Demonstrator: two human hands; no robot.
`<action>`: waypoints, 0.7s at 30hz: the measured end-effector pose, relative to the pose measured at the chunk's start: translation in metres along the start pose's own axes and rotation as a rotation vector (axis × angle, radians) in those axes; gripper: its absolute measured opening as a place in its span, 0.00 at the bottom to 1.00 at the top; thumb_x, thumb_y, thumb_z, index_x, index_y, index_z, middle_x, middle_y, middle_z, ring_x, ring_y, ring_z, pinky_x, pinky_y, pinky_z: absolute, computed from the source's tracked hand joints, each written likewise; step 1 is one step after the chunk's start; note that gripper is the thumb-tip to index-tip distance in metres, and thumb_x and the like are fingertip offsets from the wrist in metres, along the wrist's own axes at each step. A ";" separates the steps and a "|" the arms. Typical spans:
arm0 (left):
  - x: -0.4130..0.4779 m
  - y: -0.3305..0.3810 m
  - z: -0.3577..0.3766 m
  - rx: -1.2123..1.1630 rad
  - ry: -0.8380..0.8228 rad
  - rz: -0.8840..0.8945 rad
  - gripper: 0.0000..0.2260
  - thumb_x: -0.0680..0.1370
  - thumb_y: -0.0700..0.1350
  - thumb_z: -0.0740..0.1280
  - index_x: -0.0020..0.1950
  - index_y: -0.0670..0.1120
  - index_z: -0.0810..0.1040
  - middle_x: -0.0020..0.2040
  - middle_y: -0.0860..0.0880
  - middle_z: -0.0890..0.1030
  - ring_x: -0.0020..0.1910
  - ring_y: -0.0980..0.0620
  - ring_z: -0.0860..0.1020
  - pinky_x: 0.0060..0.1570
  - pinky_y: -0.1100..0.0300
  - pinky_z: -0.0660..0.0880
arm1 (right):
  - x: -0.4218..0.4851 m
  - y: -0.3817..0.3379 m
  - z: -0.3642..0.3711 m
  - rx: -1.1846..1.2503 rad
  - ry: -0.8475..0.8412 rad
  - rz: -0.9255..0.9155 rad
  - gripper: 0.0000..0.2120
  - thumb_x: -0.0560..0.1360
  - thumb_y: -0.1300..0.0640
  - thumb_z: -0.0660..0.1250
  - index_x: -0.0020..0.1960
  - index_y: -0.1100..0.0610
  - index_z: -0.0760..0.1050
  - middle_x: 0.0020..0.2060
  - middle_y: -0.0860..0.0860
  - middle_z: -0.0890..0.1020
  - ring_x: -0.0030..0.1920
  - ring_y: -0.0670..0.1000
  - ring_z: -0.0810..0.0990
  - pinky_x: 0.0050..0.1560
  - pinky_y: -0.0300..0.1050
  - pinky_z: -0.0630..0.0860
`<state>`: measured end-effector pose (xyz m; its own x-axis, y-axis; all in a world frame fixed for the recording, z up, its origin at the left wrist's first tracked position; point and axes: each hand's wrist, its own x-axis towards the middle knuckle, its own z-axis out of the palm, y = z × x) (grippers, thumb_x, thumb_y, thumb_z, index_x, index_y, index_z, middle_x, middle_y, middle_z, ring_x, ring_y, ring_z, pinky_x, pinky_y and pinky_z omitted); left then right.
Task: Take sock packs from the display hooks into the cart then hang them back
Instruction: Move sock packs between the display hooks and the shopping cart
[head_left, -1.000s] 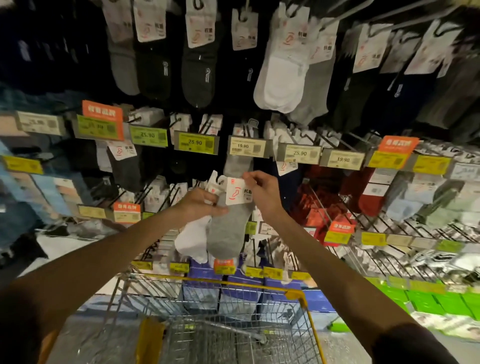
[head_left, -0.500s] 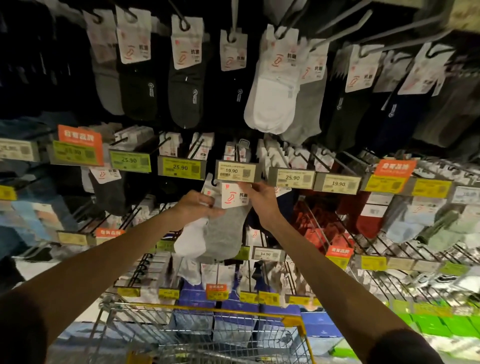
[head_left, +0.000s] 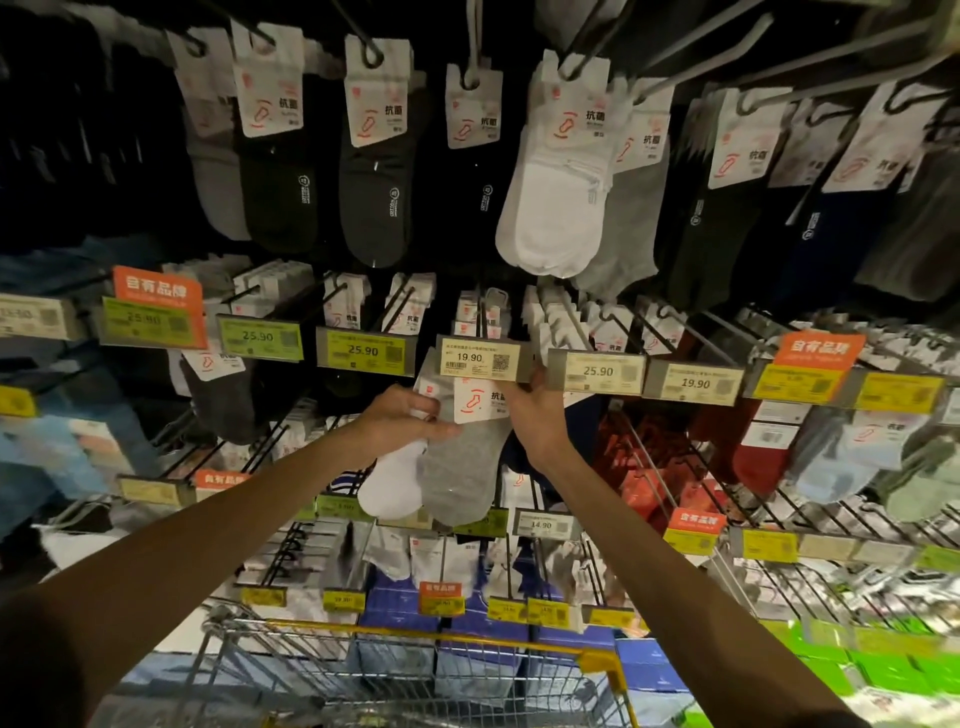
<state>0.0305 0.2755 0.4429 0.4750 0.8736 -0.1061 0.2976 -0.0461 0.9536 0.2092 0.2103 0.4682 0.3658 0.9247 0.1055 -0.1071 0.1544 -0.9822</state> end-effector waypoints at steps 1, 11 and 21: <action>0.001 -0.002 0.001 0.004 -0.009 -0.003 0.14 0.69 0.40 0.79 0.53 0.41 0.86 0.50 0.49 0.86 0.54 0.51 0.83 0.62 0.51 0.77 | 0.000 0.002 0.000 -0.021 -0.003 -0.016 0.15 0.77 0.66 0.66 0.63 0.60 0.73 0.55 0.50 0.80 0.47 0.37 0.79 0.41 0.28 0.75; 0.011 -0.016 -0.001 0.017 0.011 0.004 0.14 0.69 0.40 0.79 0.53 0.41 0.86 0.51 0.47 0.86 0.56 0.51 0.82 0.60 0.54 0.78 | 0.006 0.016 0.002 -0.120 -0.027 -0.108 0.13 0.77 0.64 0.67 0.61 0.62 0.76 0.56 0.51 0.81 0.50 0.37 0.80 0.47 0.31 0.76; 0.013 -0.022 -0.006 -0.046 -0.018 0.084 0.18 0.68 0.41 0.80 0.57 0.43 0.84 0.56 0.49 0.85 0.60 0.51 0.81 0.63 0.51 0.76 | 0.005 0.016 0.007 -0.100 0.013 -0.093 0.14 0.77 0.65 0.68 0.61 0.64 0.76 0.52 0.49 0.82 0.48 0.36 0.80 0.42 0.28 0.75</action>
<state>0.0248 0.2908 0.4219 0.5115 0.8588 -0.0294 0.2181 -0.0966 0.9711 0.2030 0.2202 0.4543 0.3819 0.9033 0.1956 0.0200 0.2035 -0.9789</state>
